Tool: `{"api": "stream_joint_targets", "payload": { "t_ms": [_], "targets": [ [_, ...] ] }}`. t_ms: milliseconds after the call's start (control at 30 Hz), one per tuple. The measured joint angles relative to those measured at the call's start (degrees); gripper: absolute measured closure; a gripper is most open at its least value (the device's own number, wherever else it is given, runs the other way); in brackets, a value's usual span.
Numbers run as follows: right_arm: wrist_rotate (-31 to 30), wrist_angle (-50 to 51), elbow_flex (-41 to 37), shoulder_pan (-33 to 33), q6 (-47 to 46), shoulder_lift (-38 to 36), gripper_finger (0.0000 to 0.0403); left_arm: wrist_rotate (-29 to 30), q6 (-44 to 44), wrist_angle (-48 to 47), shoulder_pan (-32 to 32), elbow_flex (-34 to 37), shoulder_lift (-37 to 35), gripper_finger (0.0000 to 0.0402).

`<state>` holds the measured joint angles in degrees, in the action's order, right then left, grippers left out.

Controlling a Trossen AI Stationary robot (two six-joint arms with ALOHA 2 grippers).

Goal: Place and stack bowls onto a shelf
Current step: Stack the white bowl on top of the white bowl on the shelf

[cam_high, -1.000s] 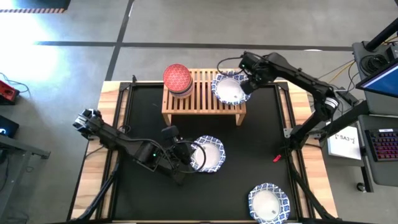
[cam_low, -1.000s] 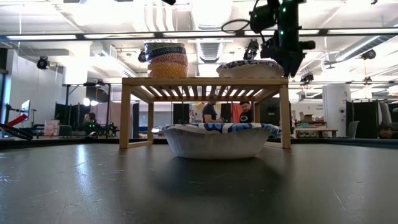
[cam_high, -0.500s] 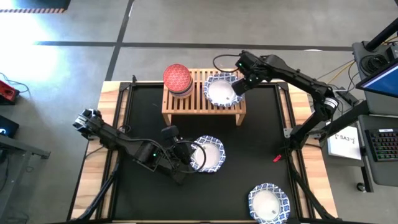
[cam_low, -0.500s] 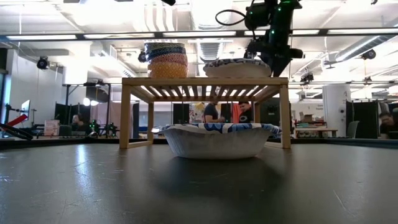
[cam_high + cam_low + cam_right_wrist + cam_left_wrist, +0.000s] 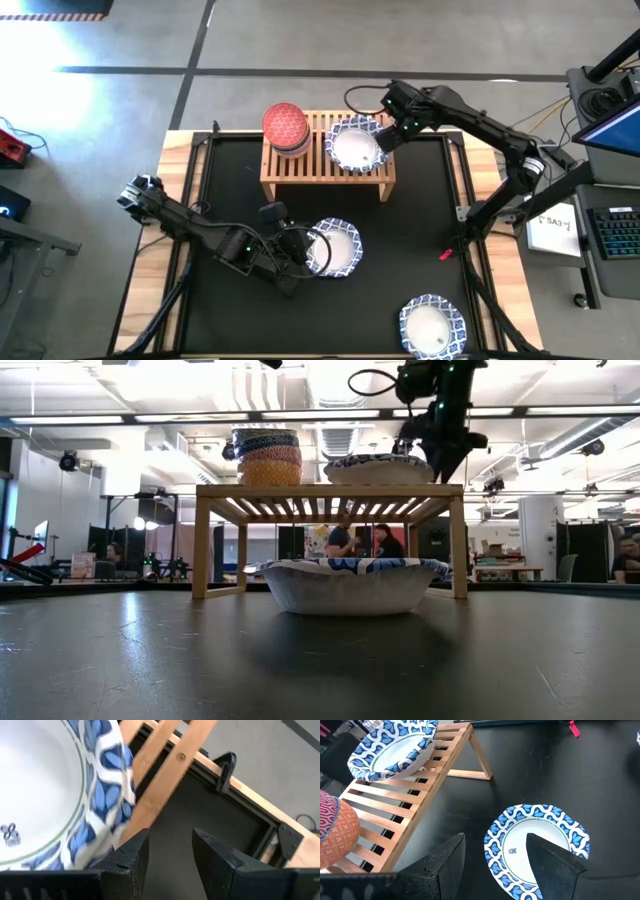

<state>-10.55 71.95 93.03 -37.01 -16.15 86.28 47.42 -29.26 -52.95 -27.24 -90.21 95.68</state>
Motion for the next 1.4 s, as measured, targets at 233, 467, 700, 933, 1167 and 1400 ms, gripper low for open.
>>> {"api": "stream_joint_targets", "payload": {
  "t_ms": [233, 467, 700, 933, 1167, 1400],
  "targets": [
    [0.8, 6.3, 0.4, 3.0, -3.3, -3.3, 0.0264, 0.0, -0.2, 0.1, 0.0, 0.0, 0.0, 0.0208],
    [7.9, 14.8, -1.1, 10.8, -7.6, -6.0, 0.0264, 0.0, -0.2, 0.2, -0.1, 0.0, 0.0, 0.0208],
    [10.2, 16.9, -5.6, 27.0, -11.9, -8.2, 0.0264, 0.0, -0.2, 0.1, -0.1, 0.0, 0.0, 0.0208],
    [13.2, 14.5, -13.8, 43.6, -21.1, -13.3, 0.0264, 0.0, 0.2, 0.0, -0.2, 0.0, -0.2, 0.0208],
    [13.6, 0.2, -23.4, 59.6, -28.0, -15.8, 0.0264, 0.0, 0.5, 0.0, -0.2, 0.0, -0.2, 0.0208],
    [13.7, -12.2, -30.4, 70.8, -27.5, -13.2, 0.0264, 2.1, 0.5, 0.0, -0.2, 0.0, -0.2, 0.0208]
  ]
}}
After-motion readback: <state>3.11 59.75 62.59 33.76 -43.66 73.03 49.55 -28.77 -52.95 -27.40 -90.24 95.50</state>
